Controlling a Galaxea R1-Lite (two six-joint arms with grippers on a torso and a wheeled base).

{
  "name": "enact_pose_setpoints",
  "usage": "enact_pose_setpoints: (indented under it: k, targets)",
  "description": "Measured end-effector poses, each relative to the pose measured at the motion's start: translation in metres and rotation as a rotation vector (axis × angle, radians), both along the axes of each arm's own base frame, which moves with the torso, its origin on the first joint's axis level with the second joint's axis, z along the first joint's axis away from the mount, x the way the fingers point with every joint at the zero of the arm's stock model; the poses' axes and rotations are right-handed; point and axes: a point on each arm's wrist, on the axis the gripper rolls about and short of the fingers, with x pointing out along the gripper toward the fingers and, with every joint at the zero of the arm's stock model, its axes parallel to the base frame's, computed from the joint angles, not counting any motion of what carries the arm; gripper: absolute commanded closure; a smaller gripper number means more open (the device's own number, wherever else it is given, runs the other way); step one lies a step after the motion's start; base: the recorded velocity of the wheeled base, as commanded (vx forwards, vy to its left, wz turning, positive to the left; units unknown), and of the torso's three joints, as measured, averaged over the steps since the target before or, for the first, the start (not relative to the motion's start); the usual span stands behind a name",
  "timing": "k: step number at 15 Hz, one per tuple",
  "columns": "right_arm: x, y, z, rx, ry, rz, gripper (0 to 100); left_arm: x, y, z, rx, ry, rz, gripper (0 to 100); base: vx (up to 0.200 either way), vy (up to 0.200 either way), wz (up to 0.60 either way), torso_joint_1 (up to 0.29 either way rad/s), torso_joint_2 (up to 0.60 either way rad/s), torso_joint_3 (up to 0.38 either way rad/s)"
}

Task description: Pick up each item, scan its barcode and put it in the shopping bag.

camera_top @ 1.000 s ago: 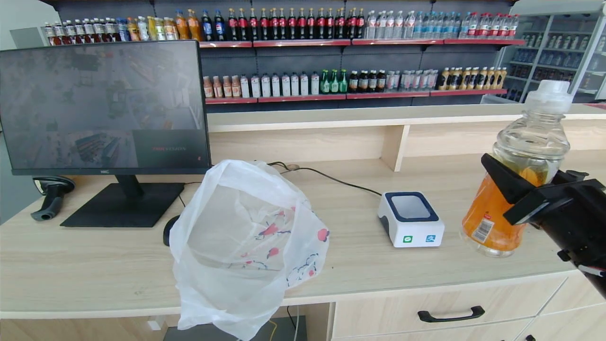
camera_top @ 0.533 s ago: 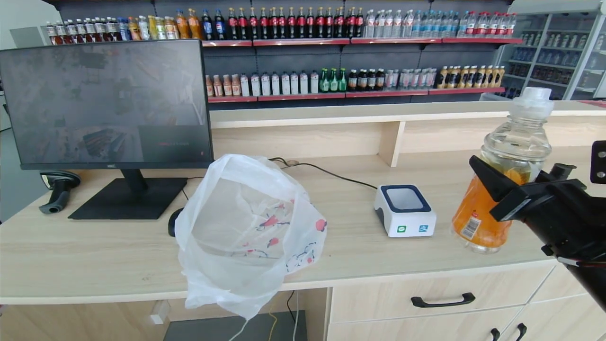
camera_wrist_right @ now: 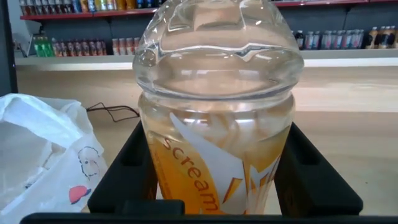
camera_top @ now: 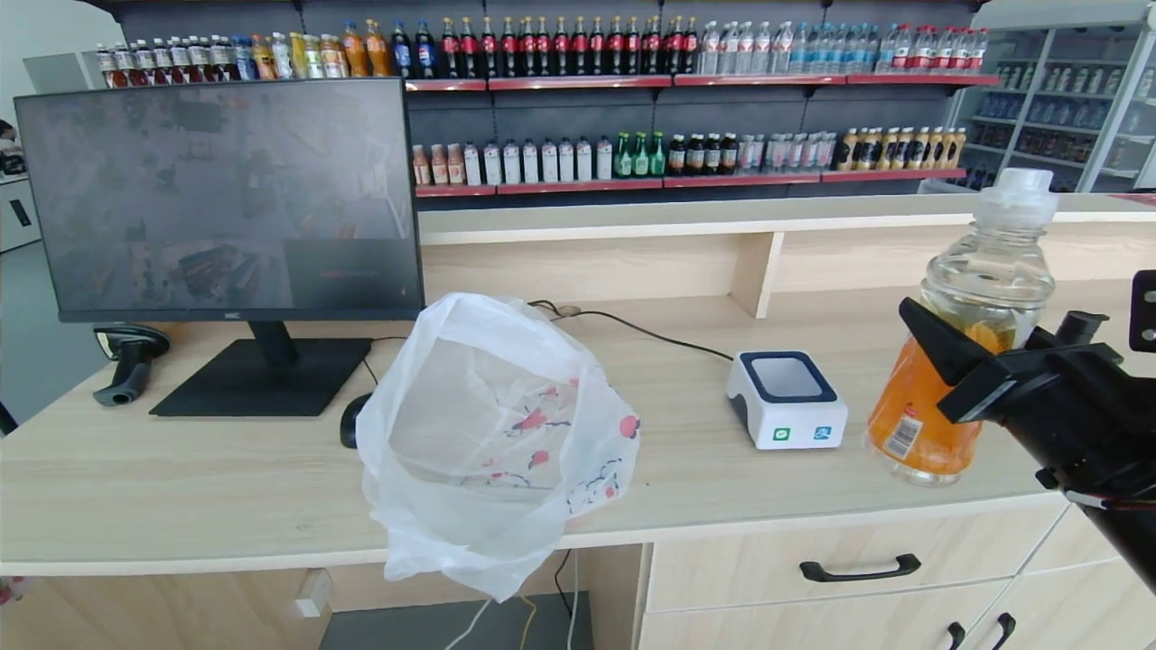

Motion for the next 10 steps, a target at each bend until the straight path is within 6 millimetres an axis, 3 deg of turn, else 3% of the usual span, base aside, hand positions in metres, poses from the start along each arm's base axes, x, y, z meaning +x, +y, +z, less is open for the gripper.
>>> enact_pose_setpoints:
  k: [4, 10]
  targets:
    - [-0.0008, -0.0001, 0.0008, -0.005, -0.006, 0.002, 100, 0.0, 0.0, 0.0001, -0.002, -0.001, 0.0, 0, 0.0, 0.2, 0.0, 0.001, 0.0, 0.002]
    - [-0.0005, -0.0005, 0.0002, -0.005, -0.001, -0.002, 100, 0.0, 0.0, 0.0002, 0.001, -0.001, 0.0, 0, 0.0, 0.0, 0.0, 0.0, 0.0, 0.0]
